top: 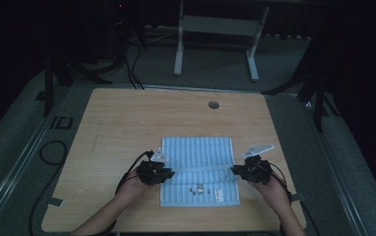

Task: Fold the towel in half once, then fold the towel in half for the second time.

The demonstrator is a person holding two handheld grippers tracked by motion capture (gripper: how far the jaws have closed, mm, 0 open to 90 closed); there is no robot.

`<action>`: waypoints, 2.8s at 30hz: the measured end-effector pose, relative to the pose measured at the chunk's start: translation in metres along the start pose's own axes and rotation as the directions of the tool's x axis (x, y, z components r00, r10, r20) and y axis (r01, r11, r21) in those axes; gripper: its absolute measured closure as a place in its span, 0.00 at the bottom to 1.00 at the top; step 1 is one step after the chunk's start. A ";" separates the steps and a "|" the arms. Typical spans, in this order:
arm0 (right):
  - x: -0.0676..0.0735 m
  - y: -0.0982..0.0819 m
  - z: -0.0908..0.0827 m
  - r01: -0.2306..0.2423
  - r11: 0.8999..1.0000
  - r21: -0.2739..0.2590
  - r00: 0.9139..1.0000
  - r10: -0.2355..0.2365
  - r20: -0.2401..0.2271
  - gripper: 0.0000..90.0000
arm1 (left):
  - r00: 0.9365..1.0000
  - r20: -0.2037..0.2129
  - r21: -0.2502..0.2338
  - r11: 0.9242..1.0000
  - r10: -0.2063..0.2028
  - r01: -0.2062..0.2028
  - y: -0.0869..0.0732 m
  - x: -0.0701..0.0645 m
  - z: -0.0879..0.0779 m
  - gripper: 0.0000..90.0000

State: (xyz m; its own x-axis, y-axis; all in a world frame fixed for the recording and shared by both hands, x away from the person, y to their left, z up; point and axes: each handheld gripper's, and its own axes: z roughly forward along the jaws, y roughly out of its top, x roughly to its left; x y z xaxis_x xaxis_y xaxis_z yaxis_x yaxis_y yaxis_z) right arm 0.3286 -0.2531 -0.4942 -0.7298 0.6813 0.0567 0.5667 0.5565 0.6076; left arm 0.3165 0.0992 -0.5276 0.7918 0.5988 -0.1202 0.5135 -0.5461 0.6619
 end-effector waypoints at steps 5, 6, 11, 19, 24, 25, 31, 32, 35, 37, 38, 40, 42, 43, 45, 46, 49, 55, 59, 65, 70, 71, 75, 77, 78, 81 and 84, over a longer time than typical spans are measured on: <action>0.000 0.004 -0.005 0.005 1.000 -0.007 1.000 -0.005 -0.003 0.93 | 0.999 -0.019 -0.057 0.998 0.028 -0.029 0.009 -0.006 -0.018 0.92; 0.005 0.005 -0.016 0.018 0.999 -0.036 1.000 -0.018 0.002 0.93 | 0.999 -0.012 -0.071 0.997 0.039 -0.040 0.010 -0.010 -0.025 0.92; 0.032 -0.017 -0.050 0.026 0.996 -0.087 0.999 -0.030 -0.041 0.87 | 0.992 0.044 -0.033 0.992 0.120 -0.118 -0.002 -0.039 -0.045 0.78; 0.035 -0.057 -0.064 -0.082 0.994 -0.068 0.996 0.079 -0.047 0.71 | 0.989 0.105 0.031 0.994 0.101 -0.105 -0.013 -0.050 -0.051 0.55; 0.028 -0.047 -0.053 -0.072 0.996 -0.053 0.996 0.069 -0.059 0.69 | 0.992 0.098 0.036 0.996 0.081 -0.085 -0.010 -0.041 -0.042 0.53; 0.027 -0.044 -0.050 -0.068 0.996 -0.052 0.996 0.065 -0.060 0.69 | 0.992 0.095 0.035 0.996 0.082 -0.086 -0.010 -0.038 -0.039 0.51; 0.013 -0.021 -0.023 -0.024 0.999 -0.022 0.999 0.023 -0.042 0.66 | 0.998 0.031 0.045 0.998 0.046 -0.048 -0.008 -0.010 -0.025 0.47; 0.009 -0.017 -0.020 -0.016 0.999 -0.029 0.999 0.015 -0.031 0.66 | 0.999 0.015 0.047 0.998 0.047 -0.048 -0.008 -0.006 -0.024 0.47; -0.003 -0.007 -0.012 -0.023 0.999 -0.027 1.000 0.023 -0.017 0.66 | 1.000 0.003 0.034 0.999 0.019 -0.019 -0.006 0.010 -0.023 0.48; -0.014 0.000 -0.007 -0.030 0.999 -0.016 1.000 0.030 -0.008 0.65 | 1.000 -0.001 0.032 0.999 -0.004 0.004 -0.004 0.022 -0.022 0.48; -0.022 0.005 -0.004 -0.036 0.999 -0.009 0.999 0.036 -0.008 0.65 | 1.000 -0.010 0.032 0.999 -0.014 0.015 -0.003 0.027 -0.021 0.48; -0.032 0.012 -0.001 -0.046 0.999 0.002 0.999 0.046 -0.001 0.64 | 0.999 -0.007 0.024 0.999 -0.032 0.032 0.001 0.037 -0.021 0.48; -0.044 0.020 0.002 -0.060 0.998 0.005 0.998 0.060 0.005 0.64 | 0.999 -0.004 0.012 0.999 -0.048 0.048 0.005 0.046 -0.021 0.47; -0.049 0.023 0.003 -0.066 0.998 0.009 0.998 0.066 0.010 0.64 | 0.998 -0.006 0.008 0.998 -0.059 0.059 0.006 0.052 -0.021 0.47; -0.059 0.031 0.005 -0.074 0.997 0.009 0.997 0.073 0.022 0.64 | 0.996 -0.024 0.003 0.997 -0.081 0.081 0.010 0.062 -0.020 0.47; -0.062 0.035 0.005 -0.081 0.997 0.011 0.997 0.081 0.021 0.64 | 0.995 -0.031 0.000 0.995 -0.098 0.098 0.012 0.067 -0.019 0.46; -0.070 0.047 0.008 -0.071 0.997 0.033 0.997 0.070 0.030 0.63 | 0.992 -0.047 -0.001 0.993 -0.121 0.121 0.016 0.079 -0.017 0.46; -0.082 0.068 0.015 -0.065 0.996 0.061 0.997 0.064 0.032 0.60 | 0.988 -0.057 0.002 0.989 -0.145 0.145 0.027 0.095 -0.008 0.43; -0.088 0.077 0.022 -0.071 0.994 0.083 0.997 0.068 0.032 0.60 | 0.985 -0.058 -0.005 0.986 -0.164 0.164 0.036 0.104 -0.001 0.43; -0.095 0.086 0.036 -0.092 0.991 0.100 0.995 0.089 0.037 0.57 | 0.974 -0.034 -0.010 0.974 -0.224 0.224 0.047 0.120 0.012 0.41; -0.106 0.087 0.057 -0.137 0.980 0.143 0.990 0.134 0.031 0.56 | 0.972 -0.005 -0.010 0.972 -0.237 0.237 0.051 0.127 0.020 0.41; -0.108 0.087 0.060 -0.153 0.976 0.155 0.988 0.151 0.026 0.56 | 0.970 0.010 -0.003 0.970 -0.245 0.245 0.051 0.128 0.021 0.41; -0.109 0.084 0.072 -0.158 0.968 0.194 0.987 0.159 0.010 0.55 | 0.967 0.018 0.026 0.967 -0.253 0.253 0.049 0.130 0.028 0.43; -0.110 0.083 0.077 -0.161 0.964 0.212 0.987 0.161 0.015 0.56 | 0.969 0.016 0.042 0.968 -0.246 0.246 0.050 0.130 0.031 0.46; -0.110 0.083 0.080 -0.163 0.963 0.216 0.986 0.163 0.017 0.57 | 0.971 0.015 0.053 0.970 -0.239 0.238 0.051 0.130 0.034 0.48; -0.111 0.083 0.088 -0.160 0.957 0.242 0.987 0.161 0.016 0.60 | 0.976 0.001 0.093 0.972 -0.218 0.217 0.054 0.129 0.041 0.54; -0.110 0.082 0.091 -0.155 0.954 0.258 0.987 0.158 0.006 0.72 | 0.978 0.004 0.088 0.974 -0.208 0.207 0.056 0.127 0.046 0.65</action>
State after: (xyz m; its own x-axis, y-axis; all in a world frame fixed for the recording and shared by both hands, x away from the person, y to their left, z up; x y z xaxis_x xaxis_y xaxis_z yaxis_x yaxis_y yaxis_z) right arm 0.4908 -0.2391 -0.5227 -0.6285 0.7637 0.1475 0.7519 0.5480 0.3666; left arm 0.4616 0.1179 -0.5400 0.6688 0.6970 -0.2587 0.6934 -0.4594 0.5551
